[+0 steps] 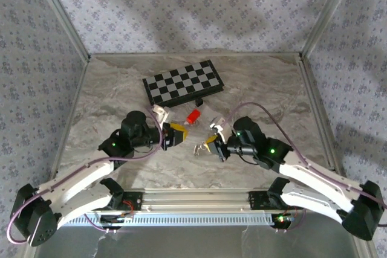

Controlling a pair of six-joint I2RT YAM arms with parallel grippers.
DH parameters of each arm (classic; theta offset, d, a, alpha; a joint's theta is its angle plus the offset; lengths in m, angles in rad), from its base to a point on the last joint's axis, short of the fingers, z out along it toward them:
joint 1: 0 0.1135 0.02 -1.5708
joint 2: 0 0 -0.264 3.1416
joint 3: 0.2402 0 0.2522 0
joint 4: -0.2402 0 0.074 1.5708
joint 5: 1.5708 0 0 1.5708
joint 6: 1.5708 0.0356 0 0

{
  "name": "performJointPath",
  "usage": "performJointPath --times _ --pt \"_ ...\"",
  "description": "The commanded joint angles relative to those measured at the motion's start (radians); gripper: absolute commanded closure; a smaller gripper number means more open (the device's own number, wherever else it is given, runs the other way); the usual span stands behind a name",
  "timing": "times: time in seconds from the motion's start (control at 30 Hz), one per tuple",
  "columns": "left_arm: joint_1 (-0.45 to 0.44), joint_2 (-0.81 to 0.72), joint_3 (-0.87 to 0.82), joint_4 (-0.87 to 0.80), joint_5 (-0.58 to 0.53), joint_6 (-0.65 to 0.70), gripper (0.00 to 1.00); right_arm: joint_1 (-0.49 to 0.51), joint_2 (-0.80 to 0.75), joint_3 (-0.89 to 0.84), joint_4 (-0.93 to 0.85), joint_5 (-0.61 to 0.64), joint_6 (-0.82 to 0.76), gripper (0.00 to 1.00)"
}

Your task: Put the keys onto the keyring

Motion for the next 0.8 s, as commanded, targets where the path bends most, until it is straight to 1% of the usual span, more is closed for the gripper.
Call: performJointPath --times 0.0,0.13,0.27,0.37,0.43,0.6,0.7,0.77 --pt "-0.028 -0.057 -0.003 0.075 0.105 0.054 0.75 0.006 -0.079 0.039 0.006 -0.063 -0.12 1.0" --pt "-0.074 -0.079 0.001 0.116 0.149 0.072 0.77 0.005 -0.113 0.065 0.0 -0.126 -0.179 1.0" --pt "-0.117 -0.078 0.021 0.121 0.19 0.095 0.79 0.005 -0.119 0.096 -0.007 -0.194 -0.215 1.0" --pt "-0.131 -0.092 0.032 0.124 0.201 0.114 0.8 0.006 -0.128 0.114 0.013 -0.276 -0.218 1.0" --pt "-0.135 -0.105 0.039 0.136 0.209 0.121 0.81 0.006 -0.143 0.111 0.058 -0.325 -0.197 1.0" --pt "-0.151 -0.116 0.077 0.161 0.238 0.139 0.83 0.004 -0.178 0.094 0.194 -0.389 -0.13 1.0" --pt "-0.175 -0.115 0.107 0.159 0.252 0.164 0.84 0.002 -0.192 0.062 0.3 -0.404 -0.069 1.0" --pt "-0.194 -0.114 0.125 0.159 0.256 0.182 0.83 0.001 -0.203 0.034 0.379 -0.392 -0.029 1.0"
